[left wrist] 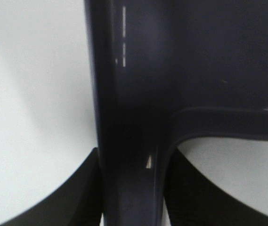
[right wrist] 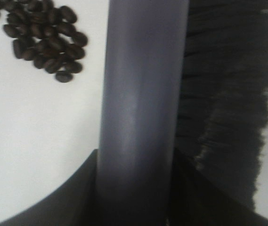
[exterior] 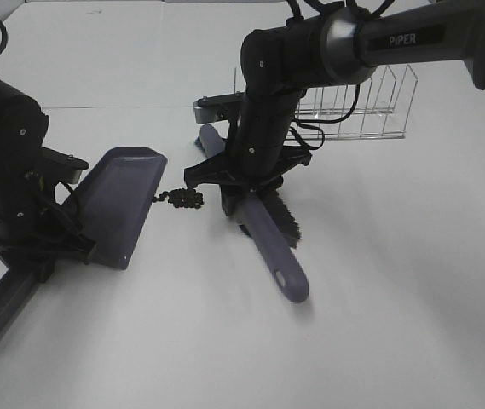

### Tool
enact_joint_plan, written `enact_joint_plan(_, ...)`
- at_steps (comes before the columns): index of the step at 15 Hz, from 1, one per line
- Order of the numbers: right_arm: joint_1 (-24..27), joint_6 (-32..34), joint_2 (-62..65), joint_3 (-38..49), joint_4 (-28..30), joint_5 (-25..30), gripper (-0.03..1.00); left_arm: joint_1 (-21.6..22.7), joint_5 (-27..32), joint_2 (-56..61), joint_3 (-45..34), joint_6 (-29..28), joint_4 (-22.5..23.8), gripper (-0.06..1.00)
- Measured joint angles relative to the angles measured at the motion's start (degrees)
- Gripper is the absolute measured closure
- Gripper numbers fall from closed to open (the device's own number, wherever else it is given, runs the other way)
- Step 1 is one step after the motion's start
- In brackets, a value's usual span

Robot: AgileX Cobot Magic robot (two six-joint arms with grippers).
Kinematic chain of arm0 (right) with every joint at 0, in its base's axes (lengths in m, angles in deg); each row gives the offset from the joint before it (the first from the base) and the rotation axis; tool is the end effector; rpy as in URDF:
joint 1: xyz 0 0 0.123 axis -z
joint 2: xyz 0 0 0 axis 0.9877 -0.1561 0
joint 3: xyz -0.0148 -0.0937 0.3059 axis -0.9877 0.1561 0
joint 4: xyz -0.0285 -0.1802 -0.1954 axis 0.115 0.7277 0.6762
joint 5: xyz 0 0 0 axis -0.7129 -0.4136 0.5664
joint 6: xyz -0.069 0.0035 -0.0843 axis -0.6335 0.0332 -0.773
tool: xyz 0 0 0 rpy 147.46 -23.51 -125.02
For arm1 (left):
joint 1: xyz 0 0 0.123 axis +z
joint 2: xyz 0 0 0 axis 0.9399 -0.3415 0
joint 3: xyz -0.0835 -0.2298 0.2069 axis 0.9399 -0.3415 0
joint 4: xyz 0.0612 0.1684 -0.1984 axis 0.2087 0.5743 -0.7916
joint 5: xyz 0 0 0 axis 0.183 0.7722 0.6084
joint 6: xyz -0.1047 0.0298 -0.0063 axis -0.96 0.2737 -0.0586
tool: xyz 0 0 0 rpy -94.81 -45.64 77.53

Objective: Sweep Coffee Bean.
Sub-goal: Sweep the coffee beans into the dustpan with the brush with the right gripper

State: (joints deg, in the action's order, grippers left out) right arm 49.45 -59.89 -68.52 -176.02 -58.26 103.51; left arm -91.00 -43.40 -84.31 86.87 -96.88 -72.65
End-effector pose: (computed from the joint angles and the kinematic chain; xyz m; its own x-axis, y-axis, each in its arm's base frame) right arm 0.4315 0.2785 0.1020 -0.9223 -0.3401 -0.1837 -0.3671 0.9195 0.1404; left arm 0.3411 -0.1130 0.0893 -0.9658 0.2472 0.0785 0.2570 0.9529 0.1612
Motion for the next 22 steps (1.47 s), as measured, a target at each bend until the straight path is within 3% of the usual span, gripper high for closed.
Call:
enact_joint_plan(2,0.0,-4.41,-0.57,-0.11,-8.82,-1.38,0.6,0.0,-0.06,0.0,0.0,0.57,-1.32,0.61)
enact_joint_plan(7,0.0,-12.15,-2.86,-0.29,-24.64,-1.66,0.6,0.0,-0.06,0.0,0.0,0.63,-2.86,0.61)
enact_joint_plan(8,0.0,-16.27,-3.61,-0.29,-32.49,-1.09,0.6,0.0,-0.06,0.0,0.0,0.63,-2.98,0.61)
enact_joint_plan(13,0.0,-25.04,-4.41,-0.52,-45.32,1.66,0.6,0.0,-0.06,0.0,0.0,0.63,-3.61,0.61)
enact_joint_plan(18,0.46,-26.41,-4.3,-9.74,-43.77,9.45,0.6,0.0,0.0,0.0,0.06,0.63,-4.35,0.61)
enact_joint_plan(20,1.49,-25.1,-3.09,-11.86,-39.88,11.34,0.6,0.17,0.0,0.0,0.06,0.8,-4.58,0.61)
enact_joint_plan(22,3.67,-21.54,0.4,-13.01,-31.97,12.2,0.6,1.55,0.0,0.0,0.06,0.97,-6.7,0.61)
